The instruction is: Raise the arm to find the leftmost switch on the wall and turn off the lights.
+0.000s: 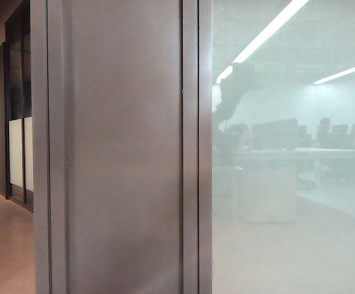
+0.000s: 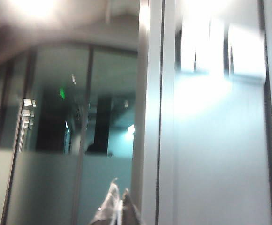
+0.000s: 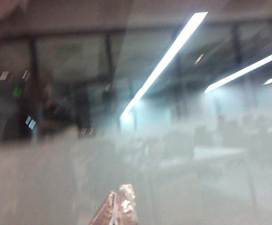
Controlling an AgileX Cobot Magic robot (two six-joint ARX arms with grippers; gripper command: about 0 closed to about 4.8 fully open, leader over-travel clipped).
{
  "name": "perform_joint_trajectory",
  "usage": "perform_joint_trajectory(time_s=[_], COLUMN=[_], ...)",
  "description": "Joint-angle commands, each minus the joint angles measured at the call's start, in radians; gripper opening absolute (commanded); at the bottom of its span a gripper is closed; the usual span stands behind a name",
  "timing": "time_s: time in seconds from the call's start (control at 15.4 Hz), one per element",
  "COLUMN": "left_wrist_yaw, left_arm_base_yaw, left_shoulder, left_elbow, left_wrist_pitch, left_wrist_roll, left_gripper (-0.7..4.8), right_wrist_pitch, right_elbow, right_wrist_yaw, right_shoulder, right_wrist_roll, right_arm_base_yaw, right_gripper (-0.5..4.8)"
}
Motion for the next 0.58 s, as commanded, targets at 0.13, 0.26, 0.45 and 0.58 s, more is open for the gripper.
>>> perform_joint_trajectory(time_s=[0.13, 0.26, 0.45, 0.58], left_wrist_yaw=[0.009, 0.012, 0.011, 0.011], left_arm_base_yaw=[-0.001, -0.001, -0.001, -0.001], left_shoulder=[0.220, 0.365, 0.500, 0.603], left_elbow=[0.259, 0.415, 0.572, 0.670], left_wrist_pitch=[0.002, -0.001, -0.001, 0.005], left_wrist_roll=[0.000, 0.000, 0.002, 0.002], left_gripper=[-0.06, -0.06, -0.05, -0.05], right_wrist_pitch=[0.005, 0.005, 0.005, 0.005], right_elbow=[0.247, 0.389, 0.557, 0.663], right_wrist_yaw=[-0.004, -0.004, -0.005, -0.024], right_shoulder=[0.220, 0.354, 0.514, 0.615], right_wrist_roll=[0.001, 0.000, 0.000, -0.004], right_arm_base_yaw=[0.001, 0.001, 0.001, 0.001], right_gripper=[-0.01, -0.01, -0.01, -0.01])
